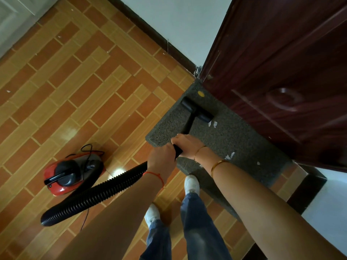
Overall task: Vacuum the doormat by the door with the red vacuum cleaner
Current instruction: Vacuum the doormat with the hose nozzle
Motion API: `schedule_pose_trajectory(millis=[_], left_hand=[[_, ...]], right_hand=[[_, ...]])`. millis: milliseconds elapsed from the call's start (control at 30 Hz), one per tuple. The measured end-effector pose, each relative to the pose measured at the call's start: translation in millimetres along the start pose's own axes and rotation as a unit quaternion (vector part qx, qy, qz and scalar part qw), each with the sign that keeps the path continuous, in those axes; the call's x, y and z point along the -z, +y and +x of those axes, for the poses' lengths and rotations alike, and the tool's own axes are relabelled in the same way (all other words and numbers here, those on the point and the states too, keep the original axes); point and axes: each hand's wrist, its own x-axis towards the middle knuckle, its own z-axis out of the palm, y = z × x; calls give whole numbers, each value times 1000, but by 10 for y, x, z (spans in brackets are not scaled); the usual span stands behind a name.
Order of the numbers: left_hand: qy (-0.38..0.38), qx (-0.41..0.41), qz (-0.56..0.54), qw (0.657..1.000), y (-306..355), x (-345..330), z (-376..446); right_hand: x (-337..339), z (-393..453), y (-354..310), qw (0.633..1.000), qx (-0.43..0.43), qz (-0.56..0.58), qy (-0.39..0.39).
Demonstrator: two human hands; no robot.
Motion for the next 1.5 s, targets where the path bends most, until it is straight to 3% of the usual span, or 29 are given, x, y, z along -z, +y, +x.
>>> schedule_pose_trajectory(millis=[300,567,833,1200,1500], left_hand=[[13,-17,6,1000,560,387,546],[-32,-17,0,999,671,456,474],[-169,79,-137,973,245,280,-117],[-83,106,-35,990,-403,-317,-1225],[-71,90,-7,993,-918,-688,-1858]], right_hand=[[417,30,763,1000,-10,4,3],[384,-118,780,1000,-9,18,-8],[18,-273,149,1000,3,20,-20],[-732,-538,-1049,997,-2,82,14],[-1108,-646,-1841,996,10,88,12]])
